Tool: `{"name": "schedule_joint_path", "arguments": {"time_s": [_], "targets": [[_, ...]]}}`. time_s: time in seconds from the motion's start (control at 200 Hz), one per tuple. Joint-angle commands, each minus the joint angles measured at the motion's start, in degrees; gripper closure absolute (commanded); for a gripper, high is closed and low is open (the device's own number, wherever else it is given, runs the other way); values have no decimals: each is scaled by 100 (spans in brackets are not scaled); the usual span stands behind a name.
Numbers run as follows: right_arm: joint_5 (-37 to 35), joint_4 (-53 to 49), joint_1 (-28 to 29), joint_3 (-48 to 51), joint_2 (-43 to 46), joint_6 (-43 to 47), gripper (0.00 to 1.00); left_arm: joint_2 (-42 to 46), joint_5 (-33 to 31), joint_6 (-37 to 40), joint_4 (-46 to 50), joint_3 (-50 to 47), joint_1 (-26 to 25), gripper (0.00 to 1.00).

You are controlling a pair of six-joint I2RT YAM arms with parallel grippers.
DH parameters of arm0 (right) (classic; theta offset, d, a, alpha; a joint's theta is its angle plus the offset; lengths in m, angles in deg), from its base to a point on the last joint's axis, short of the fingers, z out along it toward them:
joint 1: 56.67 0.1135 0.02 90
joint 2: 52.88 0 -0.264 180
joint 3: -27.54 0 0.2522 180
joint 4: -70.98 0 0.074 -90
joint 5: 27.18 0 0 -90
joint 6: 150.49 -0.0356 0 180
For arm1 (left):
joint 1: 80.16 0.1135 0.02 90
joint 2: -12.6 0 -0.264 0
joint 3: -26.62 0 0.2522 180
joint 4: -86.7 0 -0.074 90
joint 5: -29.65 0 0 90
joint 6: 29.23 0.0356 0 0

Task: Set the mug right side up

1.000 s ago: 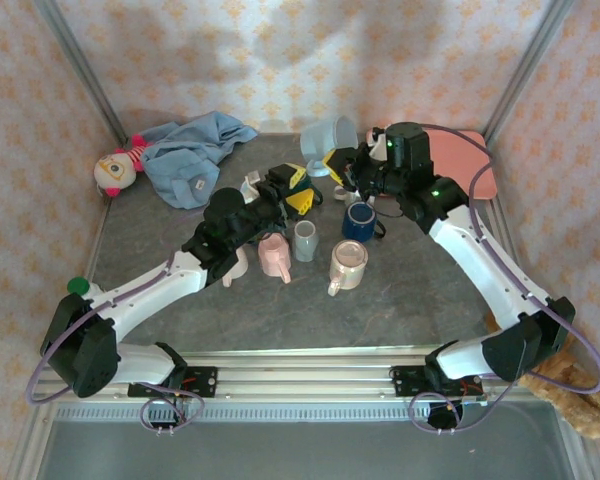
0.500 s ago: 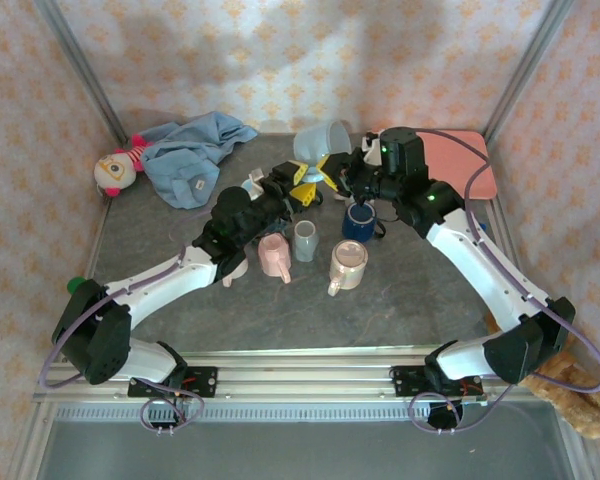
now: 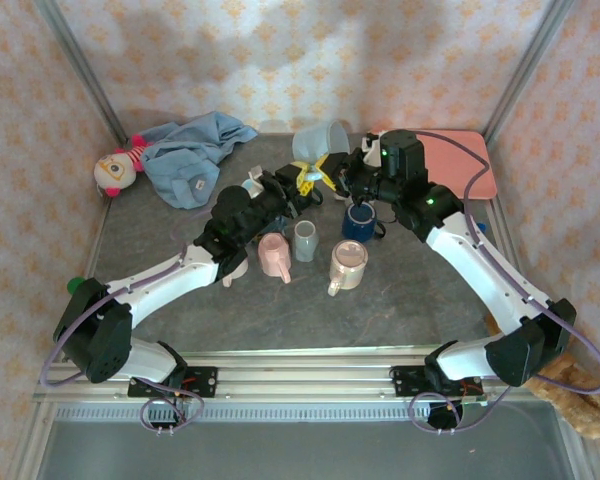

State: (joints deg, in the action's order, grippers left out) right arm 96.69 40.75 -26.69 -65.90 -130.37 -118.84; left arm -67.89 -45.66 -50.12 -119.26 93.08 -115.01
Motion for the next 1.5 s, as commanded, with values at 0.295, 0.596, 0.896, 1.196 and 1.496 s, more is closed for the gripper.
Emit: {"name": "schedule_joint_path", "arguments": {"time_s": [0.295,0.596,0.896,1.196,1.496], "targets": [[-290,516,35,106,165,396,100,-178,-67,565,-724,487,-13,100],[-627,185,17,127,254,702,75,77,148,2269,397,1209,82,100],[-357,-88,-331,163,318,1348,44,269,491,3592,1699,1814,462,100],[-28,-844,-1082,38,468,2296,38,-13,1098,5389,3464,3087,690,100],[-730,-2743,-1826,-966,-416,4120,45,-459,1141,7415,5267,4396,688,100]]}}
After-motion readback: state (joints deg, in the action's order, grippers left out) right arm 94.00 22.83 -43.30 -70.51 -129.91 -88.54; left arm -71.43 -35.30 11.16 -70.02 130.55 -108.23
